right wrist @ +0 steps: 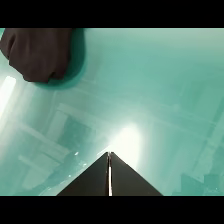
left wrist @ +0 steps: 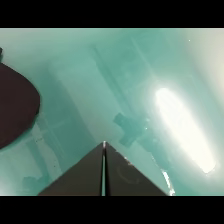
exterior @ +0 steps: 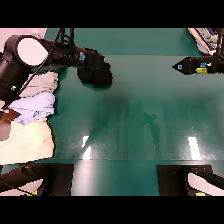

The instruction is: Fold the shirts.

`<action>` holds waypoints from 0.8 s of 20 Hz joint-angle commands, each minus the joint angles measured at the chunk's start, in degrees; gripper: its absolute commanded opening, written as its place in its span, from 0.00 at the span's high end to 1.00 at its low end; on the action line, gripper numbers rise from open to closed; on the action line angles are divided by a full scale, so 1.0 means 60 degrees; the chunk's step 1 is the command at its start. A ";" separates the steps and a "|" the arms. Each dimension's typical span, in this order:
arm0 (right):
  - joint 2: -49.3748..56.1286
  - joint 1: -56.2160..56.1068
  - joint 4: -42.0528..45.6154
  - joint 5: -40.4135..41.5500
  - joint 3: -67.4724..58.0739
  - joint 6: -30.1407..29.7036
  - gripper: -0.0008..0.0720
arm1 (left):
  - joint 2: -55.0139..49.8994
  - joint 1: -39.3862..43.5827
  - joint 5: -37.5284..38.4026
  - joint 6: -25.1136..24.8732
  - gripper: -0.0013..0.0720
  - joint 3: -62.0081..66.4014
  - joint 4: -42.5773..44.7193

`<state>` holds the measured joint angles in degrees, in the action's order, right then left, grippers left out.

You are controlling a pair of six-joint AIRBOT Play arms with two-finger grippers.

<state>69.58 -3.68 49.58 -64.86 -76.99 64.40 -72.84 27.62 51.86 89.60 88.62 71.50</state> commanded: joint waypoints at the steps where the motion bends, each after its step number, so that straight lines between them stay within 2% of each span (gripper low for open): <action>1: -0.0004 -0.0004 -0.0007 -0.0004 -0.0007 0.0000 0.97 | -0.0004 -0.0007 -0.0011 0.0000 0.95 0.0000 -0.0007; 3: -0.0004 -0.0004 -0.0015 -0.0007 -0.0007 0.0004 0.97 | -0.0004 -0.0007 -0.0576 -0.0015 0.95 0.0000 0.0146; 4: -0.0004 -0.0004 -0.0018 0.0007 -0.0007 0.0004 0.97 | -0.0007 -0.0036 -0.0874 -0.0011 0.89 0.0000 0.0637; 5: -0.0004 -0.0004 -0.0022 -0.0004 -0.0007 0.0004 0.97 | -0.0055 -0.0058 -0.1166 0.0080 0.48 0.0000 0.1377; 6: -0.0004 -0.0004 -0.0022 -0.0004 -0.0007 0.0004 0.97 | -0.0200 -0.0131 -0.1322 0.0459 0.25 0.0000 0.1938; 7: -0.0004 -0.0004 -0.0015 0.0004 -0.0007 0.0000 0.97 | -0.0441 -0.0328 -0.1311 0.0885 0.24 0.0000 0.2299; 10: -0.0004 -0.0004 -0.0018 -0.0051 -0.0007 0.0004 0.97 | -0.1668 -0.1177 -0.1337 0.1089 0.24 0.0000 0.2197; 16: -0.0004 -0.0004 -0.0015 -0.0033 -0.0007 0.0004 0.97 | -0.4404 -0.1971 -0.1756 0.0827 0.24 0.0004 0.0699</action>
<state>69.58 -3.68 49.50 -65.01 -76.99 64.40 -92.75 17.41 42.96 95.26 88.62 78.98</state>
